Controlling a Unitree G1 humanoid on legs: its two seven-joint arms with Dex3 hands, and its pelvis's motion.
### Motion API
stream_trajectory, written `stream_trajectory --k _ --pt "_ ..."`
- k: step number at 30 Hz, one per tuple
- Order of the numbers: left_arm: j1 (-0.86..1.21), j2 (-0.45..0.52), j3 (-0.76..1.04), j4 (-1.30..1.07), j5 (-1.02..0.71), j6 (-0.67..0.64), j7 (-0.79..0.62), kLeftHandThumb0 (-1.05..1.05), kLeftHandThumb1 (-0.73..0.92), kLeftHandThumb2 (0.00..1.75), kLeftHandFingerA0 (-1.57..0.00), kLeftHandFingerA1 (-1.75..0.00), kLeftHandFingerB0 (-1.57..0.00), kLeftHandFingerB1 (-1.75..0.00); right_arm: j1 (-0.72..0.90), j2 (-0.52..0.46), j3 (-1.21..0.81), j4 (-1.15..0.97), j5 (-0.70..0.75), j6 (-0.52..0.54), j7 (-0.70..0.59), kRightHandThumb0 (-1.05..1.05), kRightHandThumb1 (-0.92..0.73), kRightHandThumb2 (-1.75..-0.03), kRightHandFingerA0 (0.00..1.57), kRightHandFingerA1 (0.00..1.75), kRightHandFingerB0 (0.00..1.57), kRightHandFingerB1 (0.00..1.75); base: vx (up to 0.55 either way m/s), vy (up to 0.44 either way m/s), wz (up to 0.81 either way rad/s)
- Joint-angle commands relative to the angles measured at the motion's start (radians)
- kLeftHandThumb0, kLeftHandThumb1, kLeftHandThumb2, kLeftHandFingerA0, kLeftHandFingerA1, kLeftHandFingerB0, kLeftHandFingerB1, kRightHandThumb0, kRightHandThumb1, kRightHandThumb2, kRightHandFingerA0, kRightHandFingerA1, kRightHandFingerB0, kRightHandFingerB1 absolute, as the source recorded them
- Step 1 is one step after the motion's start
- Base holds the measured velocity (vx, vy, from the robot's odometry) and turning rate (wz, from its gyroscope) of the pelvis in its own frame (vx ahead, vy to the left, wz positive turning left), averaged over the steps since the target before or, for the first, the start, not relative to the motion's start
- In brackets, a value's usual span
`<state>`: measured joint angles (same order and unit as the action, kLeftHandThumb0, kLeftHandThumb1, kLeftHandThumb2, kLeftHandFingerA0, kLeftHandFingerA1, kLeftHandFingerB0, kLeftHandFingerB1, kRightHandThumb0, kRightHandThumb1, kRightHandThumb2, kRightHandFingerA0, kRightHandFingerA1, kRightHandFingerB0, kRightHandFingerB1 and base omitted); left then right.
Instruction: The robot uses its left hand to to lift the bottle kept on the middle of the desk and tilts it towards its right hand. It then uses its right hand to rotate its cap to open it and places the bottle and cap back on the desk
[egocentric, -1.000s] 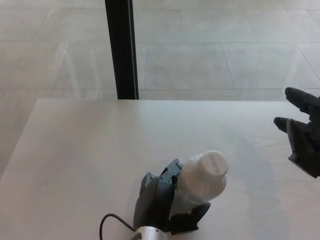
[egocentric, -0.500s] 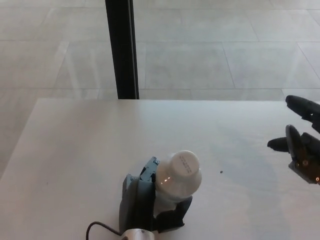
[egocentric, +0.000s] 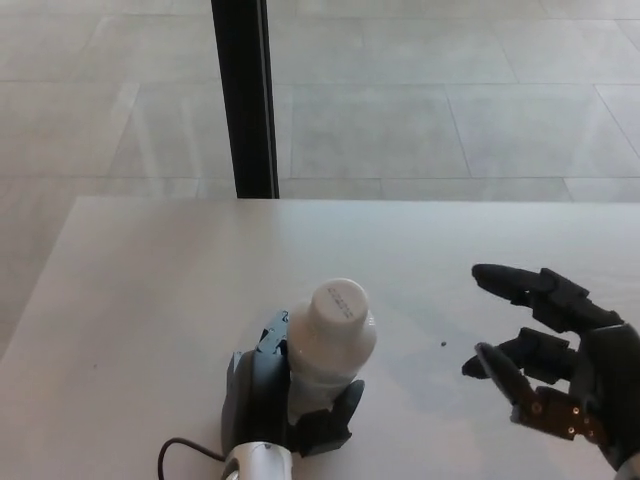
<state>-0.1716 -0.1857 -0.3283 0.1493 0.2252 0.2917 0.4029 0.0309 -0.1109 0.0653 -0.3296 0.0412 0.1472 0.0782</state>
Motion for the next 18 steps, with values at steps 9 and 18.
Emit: stream_trajectory --k 9,18 --pt "-0.05 0.02 -0.089 -0.017 0.073 0.278 -0.108 -0.06 0.68 0.94 -0.84 -1.75 -0.63 -1.21 -0.151 -0.017 0.1 0.008 -0.123 -0.029 -0.005 -0.52 -0.57 -0.57 0.77 1.01 0.45 0.41 0.0 0.0 0.0" --pt "-0.045 0.029 -0.095 -0.028 0.09 0.286 -0.11 -0.08 0.77 0.82 -0.82 -1.75 -0.6 -0.99 -0.222 -0.007 0.118 0.058 -0.17 -0.002 -0.02 -0.56 -0.56 -0.57 0.8 1.08 0.43 0.42 0.0 0.0 0.0"
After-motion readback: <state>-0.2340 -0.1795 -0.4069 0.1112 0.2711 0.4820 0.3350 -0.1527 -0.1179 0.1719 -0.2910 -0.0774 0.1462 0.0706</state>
